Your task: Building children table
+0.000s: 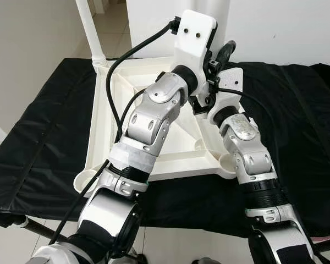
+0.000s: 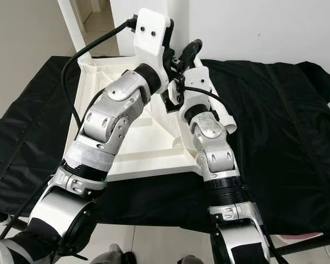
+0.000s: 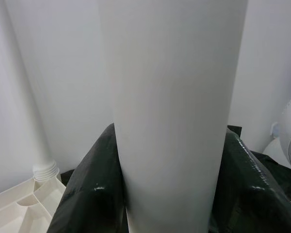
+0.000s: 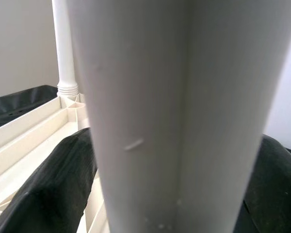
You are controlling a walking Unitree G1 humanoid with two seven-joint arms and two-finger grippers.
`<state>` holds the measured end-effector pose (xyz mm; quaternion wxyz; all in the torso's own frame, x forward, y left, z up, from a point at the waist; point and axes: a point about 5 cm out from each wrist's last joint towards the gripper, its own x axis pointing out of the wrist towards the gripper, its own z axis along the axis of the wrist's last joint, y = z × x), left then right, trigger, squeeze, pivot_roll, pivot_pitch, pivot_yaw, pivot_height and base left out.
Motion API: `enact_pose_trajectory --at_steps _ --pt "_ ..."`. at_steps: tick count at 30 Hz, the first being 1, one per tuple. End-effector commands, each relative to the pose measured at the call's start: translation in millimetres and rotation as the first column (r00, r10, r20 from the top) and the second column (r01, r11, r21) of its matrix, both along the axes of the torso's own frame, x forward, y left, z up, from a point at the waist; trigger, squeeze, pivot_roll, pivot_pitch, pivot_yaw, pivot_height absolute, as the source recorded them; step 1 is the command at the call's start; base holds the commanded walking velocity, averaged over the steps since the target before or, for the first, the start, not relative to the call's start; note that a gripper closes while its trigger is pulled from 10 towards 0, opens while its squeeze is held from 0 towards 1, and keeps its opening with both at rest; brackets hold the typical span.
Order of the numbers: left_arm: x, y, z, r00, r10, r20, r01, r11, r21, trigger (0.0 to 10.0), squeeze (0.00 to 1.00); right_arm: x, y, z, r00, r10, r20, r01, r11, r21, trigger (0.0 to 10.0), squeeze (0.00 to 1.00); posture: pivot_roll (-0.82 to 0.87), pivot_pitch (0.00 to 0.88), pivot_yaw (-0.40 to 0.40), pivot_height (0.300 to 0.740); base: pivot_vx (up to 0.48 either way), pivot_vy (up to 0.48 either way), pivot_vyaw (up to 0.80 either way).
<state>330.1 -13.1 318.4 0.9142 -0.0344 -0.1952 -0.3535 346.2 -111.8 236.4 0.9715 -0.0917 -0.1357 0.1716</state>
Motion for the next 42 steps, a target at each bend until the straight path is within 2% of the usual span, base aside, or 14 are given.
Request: enact_pose_trajectory --at_steps 1,5,9,18,20,21,22,23,26,27,37,38,39,42 --pt "-5.0 -6.9 -1.4 1.0 -0.027 -0.007 0.026 1.0 -0.017 10.0 0.0 -1.0 6.2 -1.2 0.999 0.032 -0.009 -0.032 0.999 -0.027 10.0 0.0 -0.13 0.016 0.061 0.74 0.0 0.0 0.0" --pt "-4.5 -5.9 -0.7 1.0 -0.021 -0.001 0.021 1.0 -0.012 10.0 0.0 -0.8 6.1 -3.0 0.998 0.062 -0.015 -0.063 0.994 -0.085 10.0 0.0 -0.13 0.019 0.061 0.74 0.0 0.0 0.0" --pt "-4.5 -5.5 -0.5 1.0 -0.019 -0.001 0.019 1.0 -0.013 10.0 0.0 -0.5 5.9 -3.6 0.997 0.068 -0.02 -0.069 0.994 -0.089 2.4 0.0 -0.12 0.024 0.059 0.74 0.0 0.0 0.0" --pt "-4.4 -5.0 -1.8 1.0 -0.013 -0.004 0.013 1.0 -0.01 10.0 0.0 -0.8 6.2 -3.8 0.996 0.081 -0.023 -0.083 0.991 -0.103 0.0 0.0 -0.12 0.033 0.059 0.74 0.0 0.0 0.0" --pt "-4.2 -4.9 -2.1 1.0 -0.011 -0.005 0.011 1.0 -0.008 10.0 0.0 -0.9 6.2 -3.9 0.996 0.082 -0.024 -0.084 0.991 -0.103 0.0 0.0 -0.12 0.033 0.059 0.74 0.0 0.0 0.0" --pt "-4.1 -4.6 -2.1 1.0 -0.009 -0.006 0.009 1.0 -0.007 10.0 0.0 -1.0 6.1 -4.2 0.996 0.08 -0.026 -0.082 0.992 -0.1 4.7 0.0 -0.11 0.04 0.059 0.74 0.0 0.0 0.0" --pt "-4.1 -4.6 -2.1 1.0 -0.009 -0.006 0.009 1.0 -0.007 10.0 0.0 -1.0 6.1 -4.2 0.996 0.08 -0.026 -0.082 0.992 -0.1 4.7 0.0 -0.11 0.04 0.059 0.74 0.0 0.0 0.0" --pt "-3.6 -3.8 -2.7 1.0 -0.016 -0.02 0.016 1.0 -0.02 10.0 0.47 -0.2 4.9 -4.8 0.998 0.06 -0.035 -0.063 0.994 -0.085 10.0 0.0 -0.11 0.04 0.059 0.74 0.0 0.0 0.0" --pt "-3.5 -3.5 -2.8 0.999 -0.021 -0.025 0.02 0.999 -0.028 10.0 0.47 0.2 4.5 -5.0 0.998 0.054 -0.037 -0.057 0.995 -0.08 10.0 0.0 -0.11 0.04 0.059 0.74 0.0 0.0 0.0" --pt "-4.4 -3.6 -3.0 0.999 -0.042 -0.032 0.041 0.998 -0.04 10.0 1.0 0.4 4.2 -5.1 0.998 0.05 -0.038 -0.053 0.996 -0.077 10.0 0.0 -0.11 0.045 0.062 0.74 0.0 0.0 0.0" --pt "-3.8 -0.5 3.8 0.999 -0.032 -0.008 0.032 0.999 -0.035 10.0 1.0 1.1 2.3 -7.0 0.999 0.04 -0.037 -0.043 0.995 -0.094 10.0 0.0 -0.12 0.048 0.064 0.74 0.0 0.0 0.0" --pt "-2.7 2.3 7.9 1.0 -0.025 0.002 0.025 0.999 -0.037 10.0 0.8 1.2 1.8 -7.2 0.999 0.037 -0.035 -0.04 0.994 -0.098 10.0 0.0 -0.12 0.048 0.064 0.74 0.0 0.0 0.0" --pt "-1.9 5.7 12.5 1.0 -0.021 0.011 0.022 0.999 -0.044 10.0 0.0 1.5 1.3 -7.6 0.999 0.034 -0.035 -0.037 0.994 -0.101 10.0 0.0 -0.12 0.048 0.064 0.74 0.0 0.0 0.0" --pt "-1.3 11.6 20.0 0.999 -0.023 0.023 0.024 0.998 -0.064 10.0 0.0 1.7 0.2 -8.8 0.999 0.03 -0.036 -0.033 0.994 -0.106 10.0 0.0 -0.12 0.05 0.062 0.74 0.0 0.0 0.0"
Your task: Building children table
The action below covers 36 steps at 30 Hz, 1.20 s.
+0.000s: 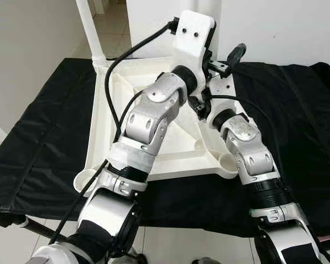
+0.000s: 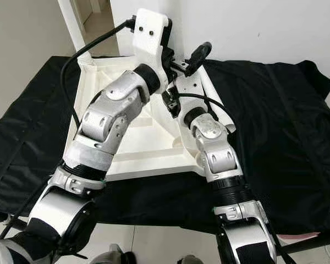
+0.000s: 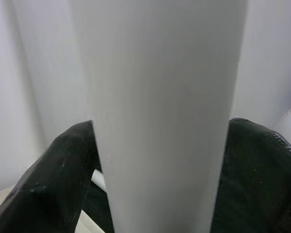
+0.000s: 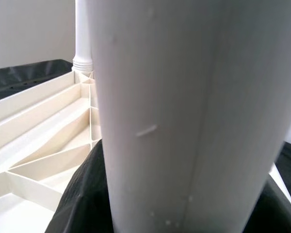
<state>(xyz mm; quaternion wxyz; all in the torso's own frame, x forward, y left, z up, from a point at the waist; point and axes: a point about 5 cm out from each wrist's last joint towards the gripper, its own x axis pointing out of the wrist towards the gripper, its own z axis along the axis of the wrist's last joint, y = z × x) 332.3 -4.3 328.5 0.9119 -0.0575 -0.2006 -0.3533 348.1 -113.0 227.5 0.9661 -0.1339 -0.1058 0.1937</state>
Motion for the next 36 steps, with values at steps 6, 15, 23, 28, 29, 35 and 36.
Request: enact_pose_trajectory --at_steps 6,15,23,28,29,35,36 --pt "-2.8 10.3 18.3 0.999 -0.022 0.028 0.023 0.998 -0.051 10.0 0.0 -0.3 0.9 -1.6 1.0 0.004 0.01 -0.003 1.0 -0.017 10.0 0.0 -0.11 0.051 0.063 0.74 0.0 0.0 0.0" --pt "-3.2 17.3 27.1 0.998 -0.052 0.024 0.054 0.992 -0.111 0.0 0.0 0.1 1.0 -2.2 1.0 0.006 0.015 -0.005 0.999 -0.032 10.0 0.0 -0.11 0.051 0.06 0.74 0.0 0.0 0.0" --pt "-3.4 17.8 26.4 0.998 -0.064 0.012 0.065 0.991 -0.116 0.0 0.0 0.2 0.3 -2.2 1.0 0.005 0.018 -0.004 0.999 -0.043 10.0 0.0 -0.12 0.052 0.054 0.74 0.0 0.0 0.0" --pt "-6.0 14.3 25.1 0.997 -0.076 0.021 0.078 0.993 -0.089 0.0 0.0 0.5 0.0 -4.0 1.0 0.002 -0.004 -0.003 1.0 -0.019 10.0 0.16 -0.12 0.052 0.054 0.74 0.0 0.0 0.0" --pt "-6.0 14.3 25.1 0.997 -0.076 0.021 0.078 0.993 -0.089 0.0 0.0 0.5 0.0 -4.0 1.0 0.002 -0.004 -0.003 1.0 -0.019 10.0 0.16 -0.12 0.052 0.054 0.74 0.0 0.0 0.0" --pt "-8.9 8.1 23.9 0.997 -0.072 0.021 0.073 0.995 -0.064 10.0 0.0 0.1 1.1 -4.6 1.0 0.011 -0.014 -0.011 1.0 -0.011 10.0 1.0 -0.12 0.051 0.059 0.74 0.0 0.0 0.0" --pt "-9.4 7.2 23.6 0.997 -0.073 0.022 0.074 0.995 -0.061 10.0 0.0 0.3 1.2 -3.6 1.0 0.005 -0.01 -0.005 1.0 -0.011 10.0 0.58 -0.12 0.051 0.059 0.74 0.0 0.0 0.0"
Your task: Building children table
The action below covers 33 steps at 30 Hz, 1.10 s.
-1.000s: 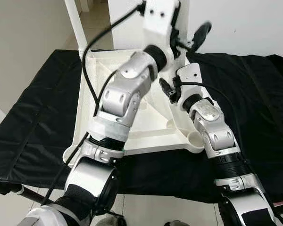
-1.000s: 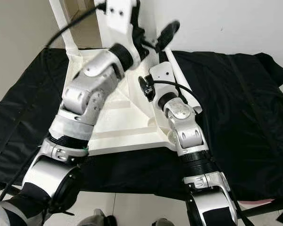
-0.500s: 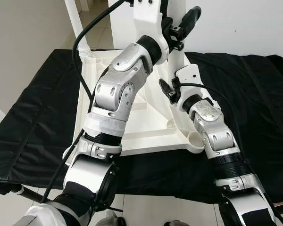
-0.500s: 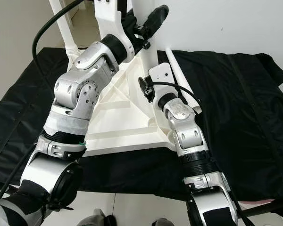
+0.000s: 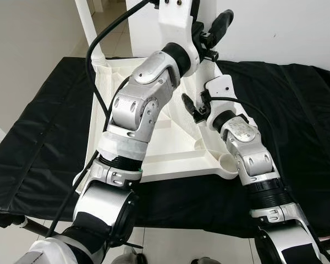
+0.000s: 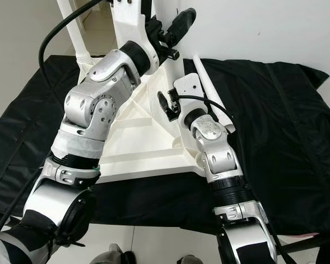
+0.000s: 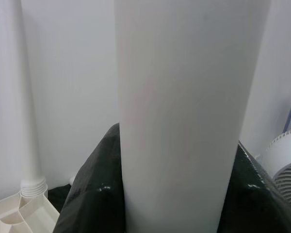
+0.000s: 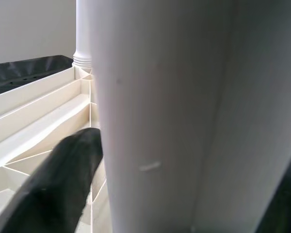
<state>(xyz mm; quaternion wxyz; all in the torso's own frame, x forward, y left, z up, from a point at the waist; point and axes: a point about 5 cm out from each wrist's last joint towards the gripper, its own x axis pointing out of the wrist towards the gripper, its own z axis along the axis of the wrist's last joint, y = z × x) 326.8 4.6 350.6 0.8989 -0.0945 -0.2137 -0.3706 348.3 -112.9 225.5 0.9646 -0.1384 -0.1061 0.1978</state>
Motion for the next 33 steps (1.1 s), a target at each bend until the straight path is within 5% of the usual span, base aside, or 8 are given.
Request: enact_pose_trajectory --at_steps 1,19,20,23,24,27,28,33 --pt "-4.2 -2.2 1.4 1.0 -0.019 0.017 0.019 1.0 0.01 10.0 0.0 0.3 1.2 -0.6 1.0 -0.006 -0.008 0.006 1.0 -0.001 10.0 0.0 -0.12 0.051 0.059 0.74 0.0 0.0 0.0" --pt "-6.0 -5.1 0.9 0.999 -0.023 0.027 0.023 0.999 0.025 10.0 0.0 -0.5 3.9 5.8 1.0 0.008 0.016 -0.007 1.0 -0.017 10.0 0.0 -0.12 0.048 0.06 0.74 0.0 0.0 0.0" --pt "-6.1 -5.3 1.0 0.999 -0.024 0.028 0.023 0.999 0.026 10.0 0.0 -0.6 4.0 5.2 1.0 0.01 0.012 -0.01 1.0 -0.018 8.4 0.0 -0.12 0.048 0.06 0.74 0.0 0.0 0.0" --pt "-6.2 -5.5 1.0 0.999 -0.024 0.029 0.023 0.999 0.026 10.0 0.0 -0.7 4.1 4.9 1.0 0.012 0.008 -0.012 1.0 -0.018 8.4 0.0 -0.12 0.048 0.06 0.74 0.0 0.0 0.0" --pt "-6.2 -5.6 1.2 0.999 -0.024 0.03 0.023 0.999 0.027 10.0 0.0 -0.6 4.1 4.6 1.0 0.012 0.007 -0.012 1.0 -0.019 3.1 0.0 -0.12 0.048 0.06 0.74 0.0 0.0 0.0" --pt "-6.6 -5.9 1.6 0.999 -0.024 0.033 0.023 0.999 0.028 10.0 0.0 -0.9 4.1 4.5 1.0 0.013 0.006 -0.013 1.0 -0.019 1.8 0.0 -0.11 0.049 0.06 0.74 0.0 0.0 0.0" --pt "-7.4 -6.4 2.0 0.999 -0.025 0.036 0.024 0.999 0.03 10.0 0.0 -1.2 4.2 4.2 1.0 0.013 0.005 -0.013 1.0 -0.021 0.0 0.0 -0.11 0.049 0.061 0.74 0.0 0.0 0.0" --pt "-8.7 -7.6 2.7 0.999 -0.027 0.041 0.026 0.999 0.032 10.0 0.0 -1.7 4.5 3.5 1.0 0.015 0.0 -0.015 1.0 -0.02 0.0 0.0 -0.11 0.049 0.062 0.74 0.0 0.0 0.0"
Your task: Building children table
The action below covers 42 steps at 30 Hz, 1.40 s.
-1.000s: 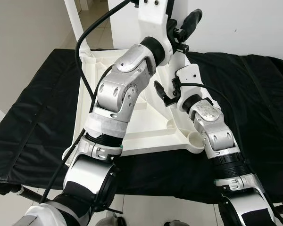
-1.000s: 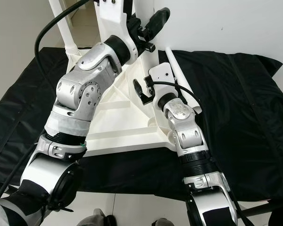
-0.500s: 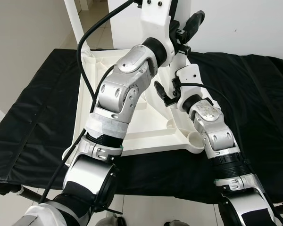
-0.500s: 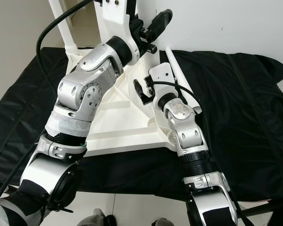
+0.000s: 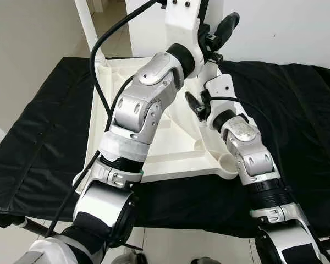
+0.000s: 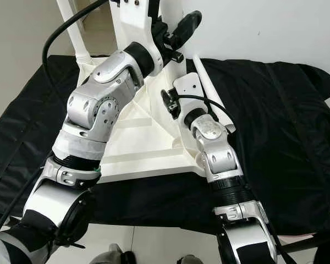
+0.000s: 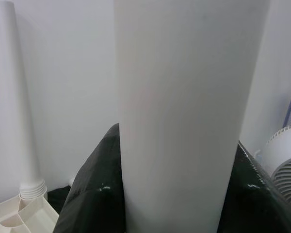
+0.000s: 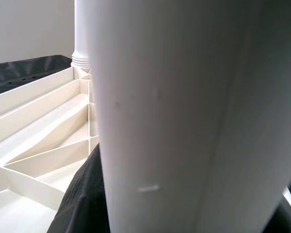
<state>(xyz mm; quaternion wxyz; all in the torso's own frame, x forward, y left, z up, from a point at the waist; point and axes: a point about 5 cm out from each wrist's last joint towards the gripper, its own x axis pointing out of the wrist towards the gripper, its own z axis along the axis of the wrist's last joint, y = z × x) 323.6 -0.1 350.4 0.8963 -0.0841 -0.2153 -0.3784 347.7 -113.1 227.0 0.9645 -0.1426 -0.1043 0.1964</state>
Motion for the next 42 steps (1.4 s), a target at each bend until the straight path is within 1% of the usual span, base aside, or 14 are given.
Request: enact_pose_trajectory --at_steps 1,6,7,8,11,12,16,21,22,23,28,32,33,42 --pt "-5.6 -2.8 3.0 0.999 -0.015 0.028 0.015 1.0 0.012 10.0 0.0 -1.1 4.7 2.0 1.0 0.019 0.001 -0.019 1.0 -0.011 0.0 0.0 -0.11 0.049 0.062 0.74 0.0 0.0 0.0" --pt "-6.2 -3.1 5.1 0.999 0.006 0.039 -0.007 1.0 0.011 10.0 0.0 -1.4 4.9 0.0 1.0 0.016 -0.007 -0.016 1.0 -0.008 0.0 0.0 -0.11 0.052 0.065 0.74 0.0 0.0 0.0" --pt "-5.7 -3.2 4.8 0.999 0.02 0.042 -0.02 1.0 0.014 10.0 0.0 -1.0 4.4 -0.6 1.0 0.007 -0.009 -0.007 1.0 -0.007 2.4 0.0 -0.11 0.052 0.066 0.74 0.0 0.0 0.0" --pt "-5.4 -3.3 4.5 0.998 0.034 0.05 -0.035 0.999 0.022 10.0 0.0 -0.6 3.8 -0.8 1.0 -0.002 -0.008 0.002 1.0 -0.007 10.0 0.0 -0.1 0.052 0.069 0.74 0.0 0.0 0.0" --pt "-6.4 -2.8 4.8 0.994 0.047 0.096 -0.05 0.998 0.031 10.0 0.0 0.1 3.1 -0.4 1.0 -0.012 -0.006 0.012 1.0 -0.002 10.0 0.0 -0.1 0.051 0.074 0.74 0.0 0.0 0.0" --pt "-6.1 -3.1 2.5 0.997 0.026 0.068 -0.028 0.999 0.029 10.0 1.0 0.5 3.2 0.3 1.0 -0.015 -0.003 0.015 1.0 0.003 10.0 0.0 -0.1 0.051 0.079 0.74 0.0 0.0 0.0" --pt "-6.7 -2.6 -0.8 0.999 -0.007 0.033 0.006 0.999 0.035 10.0 1.0 1.3 4.2 2.3 1.0 -0.018 0.004 0.017 1.0 0.013 10.0 0.0 -0.1 0.048 0.088 0.74 0.0 0.0 0.0" --pt "-5.4 1.4 -1.1 0.999 0.013 0.031 -0.015 0.998 0.067 10.0 1.0 4.9 5.3 7.2 0.999 -0.026 0.019 0.026 0.999 0.04 10.0 0.0 -0.08 0.047 0.102 0.74 0.0 0.0 0.0" --pt "-5.6 1.8 -1.3 1.0 0.01 0.027 -0.012 0.997 0.071 10.0 0.92 5.6 5.3 8.2 0.999 -0.03 0.023 0.029 0.999 0.045 10.0 0.0 -0.08 0.047 0.103 0.74 0.0 0.0 0.0" --pt "-6.0 2.2 -1.7 1.0 0.004 0.024 -0.006 0.997 0.08 10.0 0.0 6.6 5.1 9.4 0.999 -0.036 0.027 0.034 0.998 0.054 10.0 0.0 -0.08 0.047 0.106 0.74 0.0 0.0 0.0" --pt "-5.2 5.9 -8.2 1.0 0.008 -0.012 -0.007 0.994 0.105 10.0 0.0 9.2 5.2 12.6 0.997 -0.062 0.035 0.059 0.993 0.104 10.0 0.0 -0.07 0.047 0.104 0.74 0.0 0.0 0.0" --pt "-3.5 11.1 -14.9 0.997 0.012 -0.071 -0.006 0.997 0.082 10.0 0.0 11.2 4.7 11.4 0.995 -0.097 0.023 0.093 0.984 0.155 10.0 0.0 -0.07 0.038 0.097 0.74 0.0 0.0 0.0" --pt "0.1 16.7 -17.7 0.992 0.019 -0.121 -0.014 0.999 0.043 10.0 0.0 12.5 3.6 9.5 0.992 -0.123 0.013 0.119 0.976 0.184 10.0 0.0 -0.07 0.031 0.093 0.74 0.0 0.0 0.0" --pt "14.2 45.0 -15.8 0.973 0.018 -0.229 -0.043 0.994 -0.102 10.0 0.0 17.4 -0.9 7.1 0.985 -0.174 -0.016 0.172 0.949 0.263 10.0 0.0 -0.06 0.024 0.077 0.74 0.0 0.0 0.0"
